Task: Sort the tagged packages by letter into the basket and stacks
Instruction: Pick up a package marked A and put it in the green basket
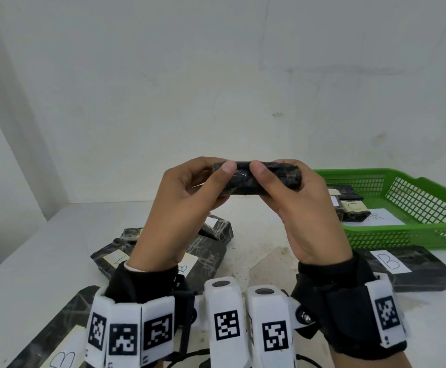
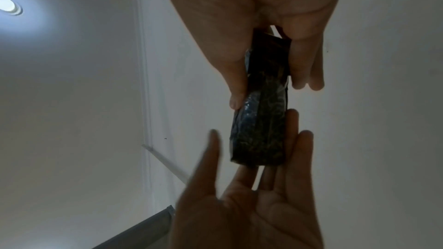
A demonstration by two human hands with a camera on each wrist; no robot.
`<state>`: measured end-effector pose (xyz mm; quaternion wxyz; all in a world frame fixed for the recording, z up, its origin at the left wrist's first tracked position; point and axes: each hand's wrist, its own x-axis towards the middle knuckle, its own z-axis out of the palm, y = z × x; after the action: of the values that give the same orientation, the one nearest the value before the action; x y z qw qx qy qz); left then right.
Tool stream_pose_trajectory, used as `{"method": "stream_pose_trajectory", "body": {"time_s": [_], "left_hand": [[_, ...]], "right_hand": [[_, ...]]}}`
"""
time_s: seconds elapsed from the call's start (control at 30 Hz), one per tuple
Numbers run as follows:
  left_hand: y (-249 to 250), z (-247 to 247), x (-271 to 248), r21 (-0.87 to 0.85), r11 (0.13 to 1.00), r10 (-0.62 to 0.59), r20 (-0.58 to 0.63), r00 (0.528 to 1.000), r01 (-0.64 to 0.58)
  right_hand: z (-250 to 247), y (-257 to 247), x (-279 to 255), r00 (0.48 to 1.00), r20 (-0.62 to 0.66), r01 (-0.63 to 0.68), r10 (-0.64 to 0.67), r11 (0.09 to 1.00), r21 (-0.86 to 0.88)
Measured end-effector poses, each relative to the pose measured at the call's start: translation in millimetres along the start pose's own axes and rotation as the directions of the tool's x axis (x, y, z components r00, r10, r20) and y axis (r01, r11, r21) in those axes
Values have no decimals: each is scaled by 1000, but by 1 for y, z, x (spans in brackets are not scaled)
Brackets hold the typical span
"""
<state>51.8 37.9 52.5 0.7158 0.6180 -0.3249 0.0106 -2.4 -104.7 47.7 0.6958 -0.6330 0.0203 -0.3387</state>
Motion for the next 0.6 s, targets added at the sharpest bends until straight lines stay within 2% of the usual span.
{"method": "stream_pose_trajectory", "body": {"time_s": [0.17, 0.33, 0.5, 0.6], "left_hand": [[-1, -3, 0, -47, 999, 4, -5, 1000, -5], [0, -5, 1, -47, 999, 0, -22, 1000, -1], [-4, -10, 2, -56, 998, -18, 48, 999, 21], [-6, -11, 2, -83, 997, 5, 52, 999, 0]], "right_hand": [[0, 2, 1, 1000, -10, 13, -13, 1000, -11], [0, 0, 1, 997, 72, -38, 37, 999, 15], [-2, 2, 0, 996, 15, 90, -89, 993, -79], [-2, 5, 1, 997, 44, 72, -68, 995, -76]]}}
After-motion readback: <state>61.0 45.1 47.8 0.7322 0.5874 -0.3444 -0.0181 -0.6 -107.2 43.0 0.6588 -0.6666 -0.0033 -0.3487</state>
